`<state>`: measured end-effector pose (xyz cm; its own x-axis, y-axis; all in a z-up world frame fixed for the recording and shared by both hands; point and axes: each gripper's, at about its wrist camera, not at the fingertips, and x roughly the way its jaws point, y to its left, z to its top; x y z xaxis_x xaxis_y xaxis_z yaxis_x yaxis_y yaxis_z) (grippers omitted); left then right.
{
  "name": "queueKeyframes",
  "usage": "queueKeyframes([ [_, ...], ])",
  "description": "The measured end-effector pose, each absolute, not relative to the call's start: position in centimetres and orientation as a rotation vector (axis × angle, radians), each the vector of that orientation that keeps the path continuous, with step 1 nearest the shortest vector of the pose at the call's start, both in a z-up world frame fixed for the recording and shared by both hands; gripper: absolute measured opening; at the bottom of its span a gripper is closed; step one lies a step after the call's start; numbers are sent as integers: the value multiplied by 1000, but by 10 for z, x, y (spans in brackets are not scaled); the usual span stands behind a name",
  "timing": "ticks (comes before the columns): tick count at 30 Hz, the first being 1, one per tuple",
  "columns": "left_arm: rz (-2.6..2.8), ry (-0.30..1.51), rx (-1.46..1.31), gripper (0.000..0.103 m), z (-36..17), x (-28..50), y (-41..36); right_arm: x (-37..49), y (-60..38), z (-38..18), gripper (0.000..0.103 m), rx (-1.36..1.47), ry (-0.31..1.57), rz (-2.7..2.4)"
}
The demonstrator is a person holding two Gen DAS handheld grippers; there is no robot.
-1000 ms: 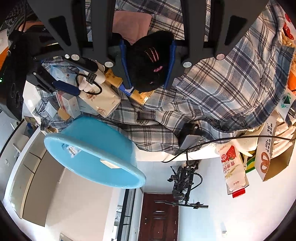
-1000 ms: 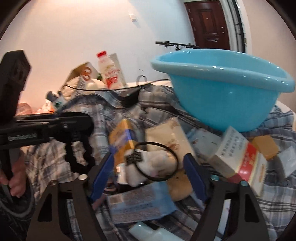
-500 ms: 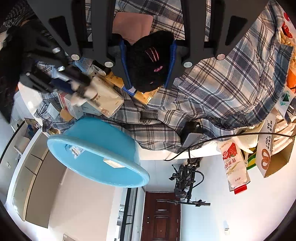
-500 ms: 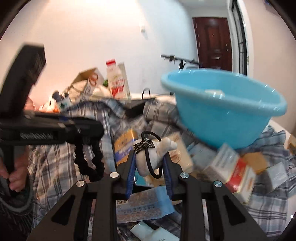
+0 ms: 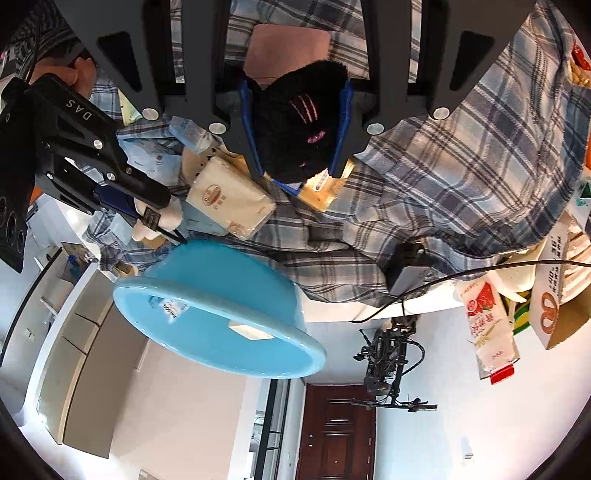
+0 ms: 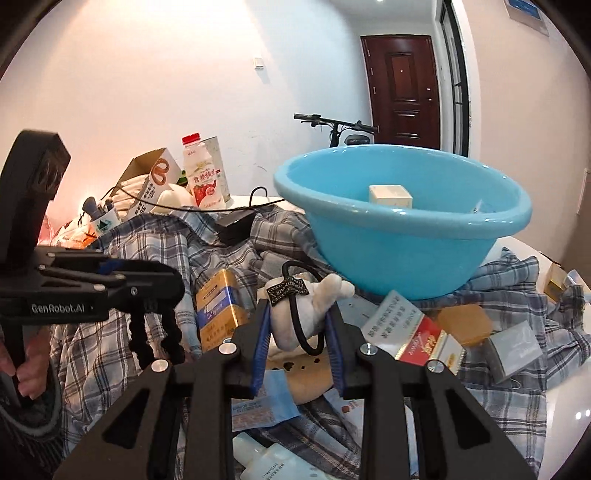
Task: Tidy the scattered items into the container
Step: 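Carry both held items up and over the light-blue basin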
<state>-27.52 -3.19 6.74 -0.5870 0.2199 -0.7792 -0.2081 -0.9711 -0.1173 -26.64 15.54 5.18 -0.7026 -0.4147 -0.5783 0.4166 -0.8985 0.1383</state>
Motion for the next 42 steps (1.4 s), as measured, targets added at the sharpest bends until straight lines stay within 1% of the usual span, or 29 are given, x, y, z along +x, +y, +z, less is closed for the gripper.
queueKeyframes([
  [5, 2597, -6, -1285, 36, 66, -276, -24, -266, 159, 62, 27, 880, 8, -2571],
  [12, 2584, 17, -1247, 36, 79, -266, -8, -246, 168, 89, 28, 849, 98, -2651],
  [15, 2580, 53, -1246, 36, 83, -262, 0, -239, 174, 100, 28, 837, 100, -2673],
  [20, 2599, 108, -1191, 36, 100, -251, 16, -235, 186, 118, 28, 819, 57, -2697],
  [25, 2605, 132, -1137, 36, 120, -246, 32, -233, 203, 135, 28, 763, -36, -2721],
  [33, 2632, 122, -1048, 36, 158, -273, 52, -252, 221, 175, 28, 749, -93, -2757],
  [37, 2634, 163, -982, 36, 175, -269, 60, -254, 236, 188, 28, 683, -173, -2791],
  [42, 2627, 150, -965, 36, 184, -283, 65, -275, 242, 199, 28, 705, -175, -2812],
])
